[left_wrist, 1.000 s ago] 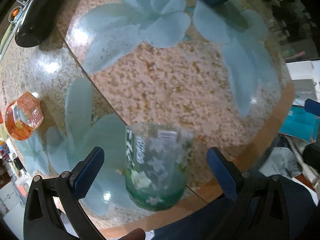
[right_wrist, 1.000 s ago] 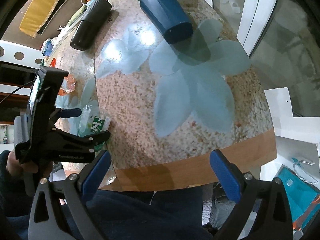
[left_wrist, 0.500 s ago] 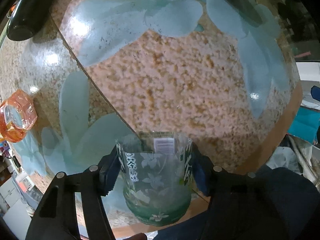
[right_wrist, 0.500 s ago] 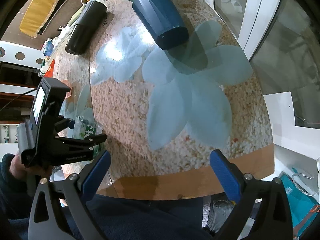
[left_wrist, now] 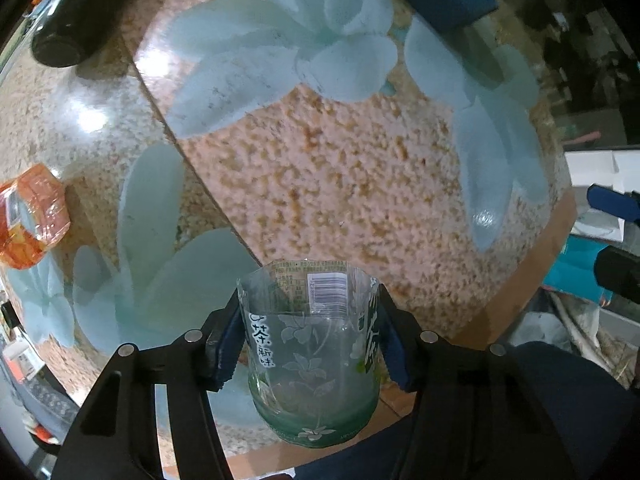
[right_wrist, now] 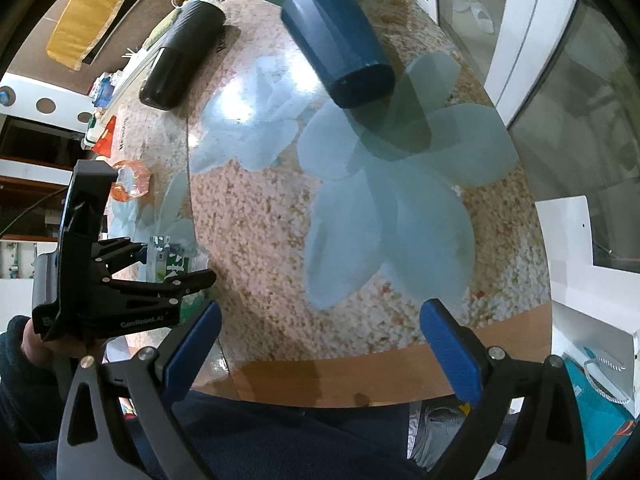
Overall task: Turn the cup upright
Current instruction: 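Rotate the cup with the left gripper and set it upright on the table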
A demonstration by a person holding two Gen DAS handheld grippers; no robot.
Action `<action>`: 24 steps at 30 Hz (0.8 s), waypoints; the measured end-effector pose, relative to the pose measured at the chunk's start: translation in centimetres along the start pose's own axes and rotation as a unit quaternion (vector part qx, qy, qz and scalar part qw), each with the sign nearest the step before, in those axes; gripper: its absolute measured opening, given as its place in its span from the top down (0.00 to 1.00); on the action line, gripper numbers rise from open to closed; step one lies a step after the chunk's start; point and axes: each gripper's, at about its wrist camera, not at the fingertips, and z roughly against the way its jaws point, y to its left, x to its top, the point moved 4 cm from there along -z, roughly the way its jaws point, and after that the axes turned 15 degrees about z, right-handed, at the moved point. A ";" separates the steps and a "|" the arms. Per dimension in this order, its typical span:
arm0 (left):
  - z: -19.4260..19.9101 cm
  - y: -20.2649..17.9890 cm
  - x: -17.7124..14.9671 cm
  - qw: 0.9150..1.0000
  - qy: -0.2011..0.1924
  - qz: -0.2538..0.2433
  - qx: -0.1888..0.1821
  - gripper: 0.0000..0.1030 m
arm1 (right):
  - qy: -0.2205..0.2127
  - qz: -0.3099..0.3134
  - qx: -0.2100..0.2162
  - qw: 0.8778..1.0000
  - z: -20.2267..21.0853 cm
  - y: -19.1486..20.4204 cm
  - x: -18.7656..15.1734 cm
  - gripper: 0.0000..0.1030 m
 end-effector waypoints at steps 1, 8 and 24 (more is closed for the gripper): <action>0.5 0.3 -0.1 1.000 -0.010 0.006 -0.005 0.39 | -0.001 0.003 0.001 1.000 0.0 0.2 0.1 0.03; 5.4 3.3 -0.1 0.990 -0.124 0.051 -0.047 0.39 | -0.034 0.050 0.032 0.998 1.2 3.2 1.3 0.03; 9.3 5.3 -1.0 0.911 -0.404 0.064 -0.058 0.38 | -0.069 0.131 0.036 0.988 1.6 7.0 5.4 0.03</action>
